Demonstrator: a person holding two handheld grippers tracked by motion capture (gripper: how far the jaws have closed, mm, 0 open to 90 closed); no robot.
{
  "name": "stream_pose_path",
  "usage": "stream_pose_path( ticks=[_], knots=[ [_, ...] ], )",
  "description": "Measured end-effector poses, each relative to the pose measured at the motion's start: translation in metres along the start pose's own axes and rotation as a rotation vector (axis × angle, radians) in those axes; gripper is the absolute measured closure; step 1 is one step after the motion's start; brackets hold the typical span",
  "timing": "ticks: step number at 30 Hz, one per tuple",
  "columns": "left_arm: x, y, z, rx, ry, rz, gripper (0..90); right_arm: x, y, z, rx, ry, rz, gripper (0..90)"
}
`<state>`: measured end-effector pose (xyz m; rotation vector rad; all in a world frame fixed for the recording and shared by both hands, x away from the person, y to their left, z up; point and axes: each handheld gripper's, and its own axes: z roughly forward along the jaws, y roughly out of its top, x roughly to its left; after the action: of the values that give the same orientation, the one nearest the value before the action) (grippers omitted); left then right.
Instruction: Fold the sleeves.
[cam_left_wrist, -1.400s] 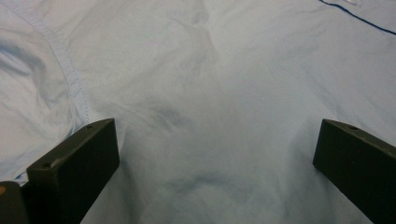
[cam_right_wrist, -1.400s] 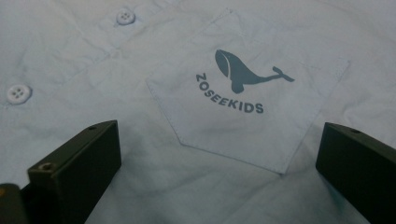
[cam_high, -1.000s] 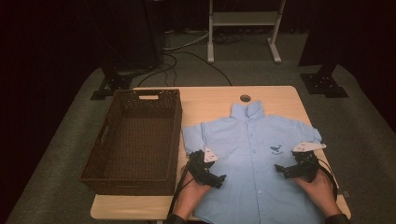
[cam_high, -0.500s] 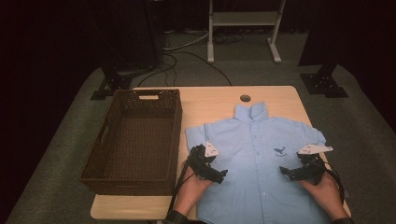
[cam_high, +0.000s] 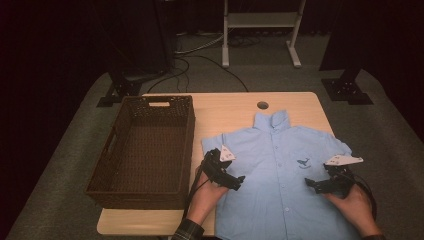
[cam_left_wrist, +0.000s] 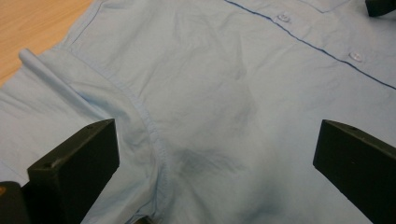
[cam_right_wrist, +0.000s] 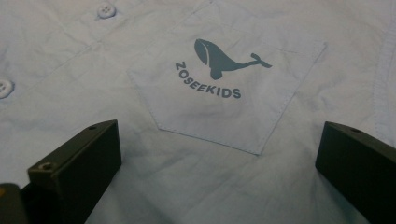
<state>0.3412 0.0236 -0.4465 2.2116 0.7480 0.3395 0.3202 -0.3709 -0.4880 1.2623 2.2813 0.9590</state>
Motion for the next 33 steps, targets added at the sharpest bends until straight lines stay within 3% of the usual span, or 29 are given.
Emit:
stream_pose_path(
  ticks=[17,19,23,33],
  knots=[
    [0.014,0.017,0.004,-0.032,0.021,-0.008,0.0,-0.01,0.006,0.003,0.021,-0.008,0.012,0.0],
    [0.016,0.019,0.004,-0.051,0.027,-0.016,0.0,-0.013,0.007,0.005,0.014,-0.005,0.004,0.0],
    [0.018,0.021,0.006,-0.041,0.027,-0.02,0.0,-0.02,0.005,0.004,-0.001,-0.007,0.016,0.0],
    [0.029,0.03,0.002,-0.059,0.05,-0.029,0.0,-0.023,0.006,0.005,0.001,-0.015,0.017,0.0]
  ],
)
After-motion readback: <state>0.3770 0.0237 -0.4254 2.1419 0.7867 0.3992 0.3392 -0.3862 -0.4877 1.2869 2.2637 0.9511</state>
